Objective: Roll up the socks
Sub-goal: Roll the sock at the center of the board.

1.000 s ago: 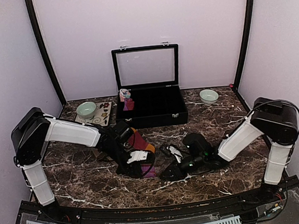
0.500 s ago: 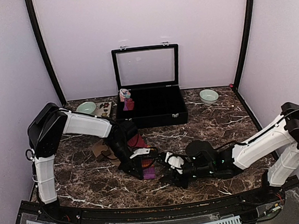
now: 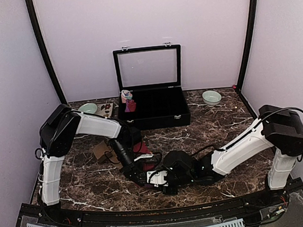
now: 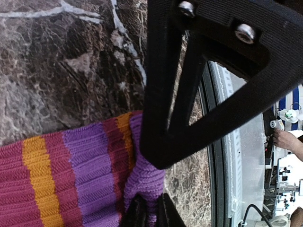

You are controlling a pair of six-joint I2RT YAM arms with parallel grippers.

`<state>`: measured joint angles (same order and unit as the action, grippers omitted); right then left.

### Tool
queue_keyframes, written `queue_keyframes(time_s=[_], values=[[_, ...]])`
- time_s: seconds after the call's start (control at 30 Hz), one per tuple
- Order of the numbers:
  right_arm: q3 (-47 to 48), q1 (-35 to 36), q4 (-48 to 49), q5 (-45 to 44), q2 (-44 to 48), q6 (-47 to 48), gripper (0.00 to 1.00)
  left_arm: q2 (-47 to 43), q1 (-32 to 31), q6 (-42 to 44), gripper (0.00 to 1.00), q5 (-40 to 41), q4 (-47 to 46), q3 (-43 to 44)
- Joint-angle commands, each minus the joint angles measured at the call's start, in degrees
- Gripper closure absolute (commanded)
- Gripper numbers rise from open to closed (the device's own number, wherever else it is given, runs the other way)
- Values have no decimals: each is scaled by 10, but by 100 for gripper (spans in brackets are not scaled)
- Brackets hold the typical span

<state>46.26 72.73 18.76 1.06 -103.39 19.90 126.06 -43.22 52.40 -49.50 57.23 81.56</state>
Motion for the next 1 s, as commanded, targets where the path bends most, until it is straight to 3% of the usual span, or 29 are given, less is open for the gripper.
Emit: queue_keyframes(time_s=[0.0, 0.57, 0.77, 0.97], values=[[14, -4, 19, 5, -12, 30, 71, 40, 0, 14, 86, 75, 30, -11], [-6, -12, 88, 7, -51, -23, 80, 30, 5, -33, 83, 116, -34, -25], [-36, 0, 124, -20, -27, -45, 69, 9, 5, -44, 82, 123, -60, -44], [-17, 15, 116, -40, -23, -24, 66, 16, 5, -45, 83, 124, -65, -43]])
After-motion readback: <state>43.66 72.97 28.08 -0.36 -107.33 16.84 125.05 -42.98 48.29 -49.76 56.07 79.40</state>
